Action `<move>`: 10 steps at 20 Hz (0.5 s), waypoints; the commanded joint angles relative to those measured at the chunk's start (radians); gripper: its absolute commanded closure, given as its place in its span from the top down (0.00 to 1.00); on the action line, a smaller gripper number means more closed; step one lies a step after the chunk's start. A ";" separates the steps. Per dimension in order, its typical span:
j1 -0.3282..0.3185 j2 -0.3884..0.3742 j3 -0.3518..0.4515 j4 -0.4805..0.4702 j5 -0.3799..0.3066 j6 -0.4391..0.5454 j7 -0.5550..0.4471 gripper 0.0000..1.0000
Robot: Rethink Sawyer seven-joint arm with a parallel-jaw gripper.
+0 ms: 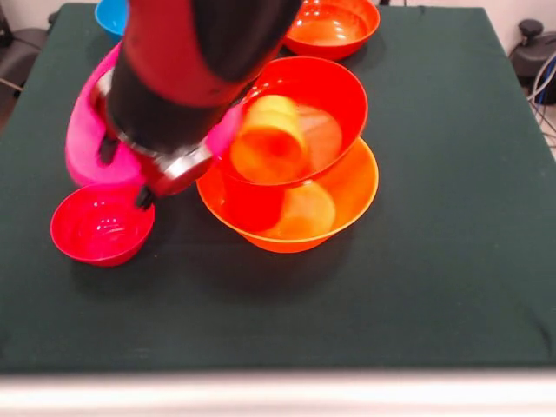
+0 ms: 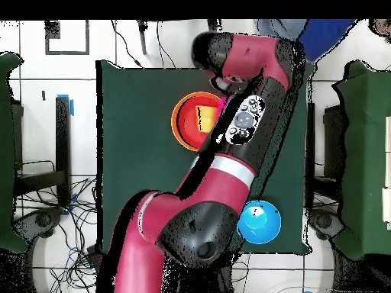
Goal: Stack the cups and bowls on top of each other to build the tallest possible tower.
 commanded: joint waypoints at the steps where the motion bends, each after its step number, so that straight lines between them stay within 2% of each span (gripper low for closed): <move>1: -0.010 0.049 0.166 0.011 -0.048 -0.107 -0.159 1.00; 7: 0.006 0.010 0.191 0.071 -0.066 -0.109 -0.160 1.00; 10: 0.011 0.002 0.209 0.094 -0.077 -0.146 -0.160 1.00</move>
